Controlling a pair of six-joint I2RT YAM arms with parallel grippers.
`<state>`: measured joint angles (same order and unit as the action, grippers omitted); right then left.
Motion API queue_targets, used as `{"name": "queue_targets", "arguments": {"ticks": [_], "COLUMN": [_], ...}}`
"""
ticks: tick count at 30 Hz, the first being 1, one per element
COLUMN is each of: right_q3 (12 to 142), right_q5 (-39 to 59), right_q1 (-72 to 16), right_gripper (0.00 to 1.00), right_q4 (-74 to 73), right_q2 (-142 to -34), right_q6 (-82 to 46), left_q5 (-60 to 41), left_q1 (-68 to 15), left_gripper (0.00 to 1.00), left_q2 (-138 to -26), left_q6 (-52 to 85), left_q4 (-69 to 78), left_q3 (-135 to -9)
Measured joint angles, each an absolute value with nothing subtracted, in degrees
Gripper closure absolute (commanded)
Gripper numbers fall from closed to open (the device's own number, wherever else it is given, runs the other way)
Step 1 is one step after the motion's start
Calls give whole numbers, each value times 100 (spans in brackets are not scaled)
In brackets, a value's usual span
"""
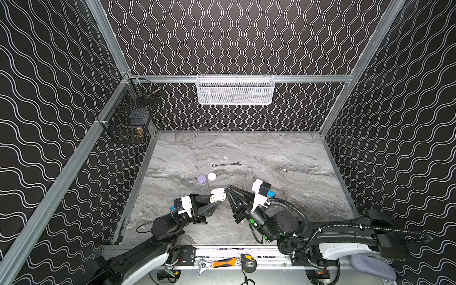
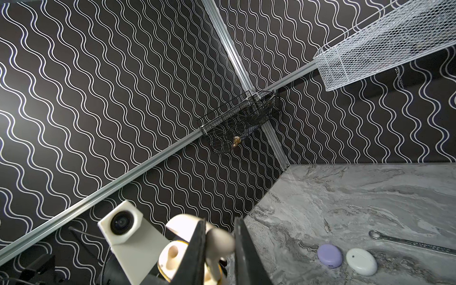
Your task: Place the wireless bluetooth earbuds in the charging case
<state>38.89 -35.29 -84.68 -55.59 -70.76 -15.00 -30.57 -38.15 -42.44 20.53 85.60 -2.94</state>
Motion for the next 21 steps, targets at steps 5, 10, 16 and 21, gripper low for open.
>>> {"name": "queue_targets", "arguments": {"ticks": [5,10,16,21], "right_q3": [3962,4010,4007,3927], "right_q5": [-3562,-3627,-3614,-3336], "right_q1": [-8495,-8512,-8543,-8615], "right_gripper": [99,100,100,100], "right_q4": [-5586,-5629,-5647,-5618], "right_q2": [-7140,-7203,-7194,-7181], "right_q6": [-1498,-1496,-1444,-1404], "left_q5": [-3026,-2993,-2926,-2674], "left_q1": [-3815,-3815,-3815,-3815], "left_gripper": [100,100,100,100], "left_q2": [-4233,-4228,-4160,-4099], "left_q6": [2051,2051,2021,1931], "left_q4": [8576,8600,8534,8281], "left_q3": [-294,-290,-287,-261]}}
